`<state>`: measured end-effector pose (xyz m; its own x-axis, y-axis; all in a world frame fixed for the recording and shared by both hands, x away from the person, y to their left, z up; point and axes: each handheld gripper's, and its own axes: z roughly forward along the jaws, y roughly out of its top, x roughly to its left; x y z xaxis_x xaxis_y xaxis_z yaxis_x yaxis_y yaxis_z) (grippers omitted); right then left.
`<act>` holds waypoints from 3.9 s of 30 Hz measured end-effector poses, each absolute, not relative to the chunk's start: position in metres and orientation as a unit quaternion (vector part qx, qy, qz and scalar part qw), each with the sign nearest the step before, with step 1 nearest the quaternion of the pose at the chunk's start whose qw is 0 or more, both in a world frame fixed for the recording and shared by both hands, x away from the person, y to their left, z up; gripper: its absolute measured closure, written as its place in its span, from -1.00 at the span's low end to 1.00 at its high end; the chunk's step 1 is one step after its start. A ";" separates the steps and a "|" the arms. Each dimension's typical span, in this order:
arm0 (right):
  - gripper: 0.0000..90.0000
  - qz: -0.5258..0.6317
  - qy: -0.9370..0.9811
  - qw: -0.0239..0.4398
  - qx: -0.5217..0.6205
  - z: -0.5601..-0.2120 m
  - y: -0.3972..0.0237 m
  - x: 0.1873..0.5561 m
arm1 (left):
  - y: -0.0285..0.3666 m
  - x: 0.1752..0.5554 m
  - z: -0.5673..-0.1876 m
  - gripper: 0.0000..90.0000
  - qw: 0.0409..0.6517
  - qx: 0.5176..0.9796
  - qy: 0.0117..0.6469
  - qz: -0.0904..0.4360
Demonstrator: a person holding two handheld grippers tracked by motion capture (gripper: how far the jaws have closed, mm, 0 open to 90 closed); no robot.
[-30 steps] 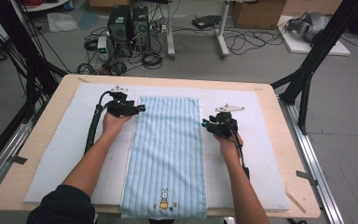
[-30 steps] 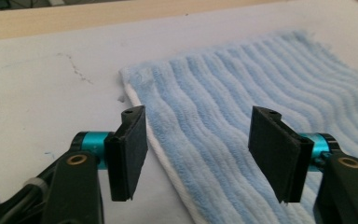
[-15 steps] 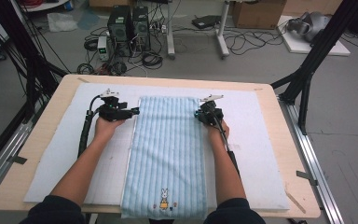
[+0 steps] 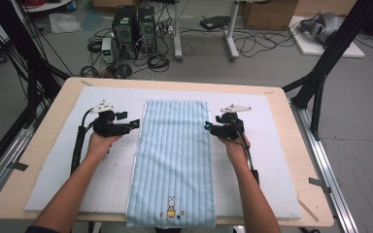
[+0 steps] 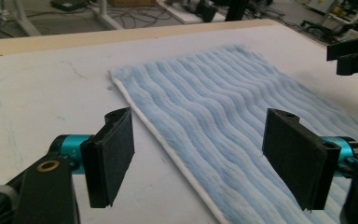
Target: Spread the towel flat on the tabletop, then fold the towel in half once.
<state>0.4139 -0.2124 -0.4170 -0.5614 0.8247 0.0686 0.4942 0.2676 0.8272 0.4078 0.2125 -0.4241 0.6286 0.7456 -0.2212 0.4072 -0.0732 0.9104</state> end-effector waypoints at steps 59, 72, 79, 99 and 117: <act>-0.75 0.446 0.753 0.214 0.433 -0.422 -0.257 0.349 | 0.222 0.381 -0.434 -0.61 0.554 0.705 0.411 0.168; -0.76 0.445 0.758 0.201 0.432 -0.423 -0.258 0.351 | 0.216 0.418 -0.426 -0.32 0.519 0.711 0.442 0.171; -0.76 0.447 0.756 0.199 0.434 -0.423 -0.258 0.351 | 0.193 0.437 -0.437 -0.09 0.483 0.738 0.446 0.152; -0.76 0.450 0.749 0.196 0.445 -0.425 -0.263 0.352 | 0.160 0.442 -0.450 0.75 0.408 0.803 0.398 0.173; -0.64 0.406 0.773 0.145 0.465 -0.433 -0.229 0.410 | 0.175 0.446 -0.446 0.91 0.469 0.761 0.430 0.123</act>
<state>0.4098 -0.2291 -0.4333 -0.5258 0.8368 0.1528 0.6013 0.2386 0.7626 0.4463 0.1752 -0.4460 0.5996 0.7704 -0.2167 0.5401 -0.1898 0.8199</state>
